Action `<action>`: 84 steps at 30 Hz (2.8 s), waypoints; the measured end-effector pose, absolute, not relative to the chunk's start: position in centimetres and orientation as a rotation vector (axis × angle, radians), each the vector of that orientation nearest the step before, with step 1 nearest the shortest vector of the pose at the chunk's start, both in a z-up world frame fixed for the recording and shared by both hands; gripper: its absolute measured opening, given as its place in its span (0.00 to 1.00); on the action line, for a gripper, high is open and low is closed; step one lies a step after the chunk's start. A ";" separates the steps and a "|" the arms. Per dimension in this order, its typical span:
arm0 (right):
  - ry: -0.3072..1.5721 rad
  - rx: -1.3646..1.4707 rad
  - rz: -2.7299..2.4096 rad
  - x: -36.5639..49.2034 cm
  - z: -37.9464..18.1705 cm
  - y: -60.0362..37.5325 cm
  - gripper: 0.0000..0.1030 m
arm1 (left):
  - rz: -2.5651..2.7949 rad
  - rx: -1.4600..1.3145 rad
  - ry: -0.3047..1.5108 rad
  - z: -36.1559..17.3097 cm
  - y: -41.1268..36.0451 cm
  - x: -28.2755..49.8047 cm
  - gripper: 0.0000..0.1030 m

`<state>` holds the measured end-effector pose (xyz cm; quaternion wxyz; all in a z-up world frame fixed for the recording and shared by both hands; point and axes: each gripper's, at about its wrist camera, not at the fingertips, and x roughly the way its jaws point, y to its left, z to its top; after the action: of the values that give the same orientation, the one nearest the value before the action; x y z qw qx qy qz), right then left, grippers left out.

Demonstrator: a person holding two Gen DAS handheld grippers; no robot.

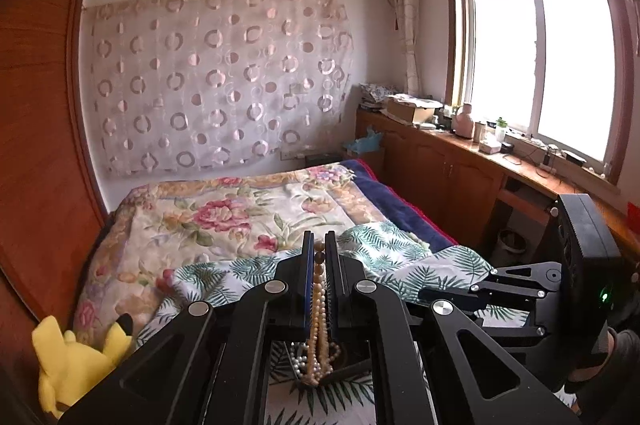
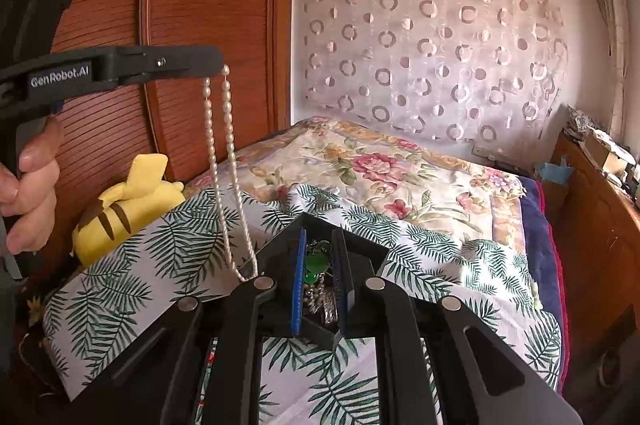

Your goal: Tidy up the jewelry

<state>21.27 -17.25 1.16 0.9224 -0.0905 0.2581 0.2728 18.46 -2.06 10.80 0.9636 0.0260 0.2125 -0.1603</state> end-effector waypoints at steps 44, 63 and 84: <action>0.649 -0.155 0.555 23.9 -5.4 -16.4 0.35 | -0.253 0.023 0.645 -4.3 2.0 17.3 0.92; 0.798 -0.211 0.794 13.0 -11.1 -11.0 0.26 | -0.222 -0.011 0.687 -7.1 6.1 10.0 0.92; 0.882 -0.167 0.817 13.4 -13.1 -10.0 0.06 | -0.234 -0.046 0.729 -8.8 6.8 9.1 0.92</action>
<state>13.41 -10.05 -13.07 0.8215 -0.0784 0.4144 0.3838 9.09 6.82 -8.79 0.9274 -0.0224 0.3555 -0.1142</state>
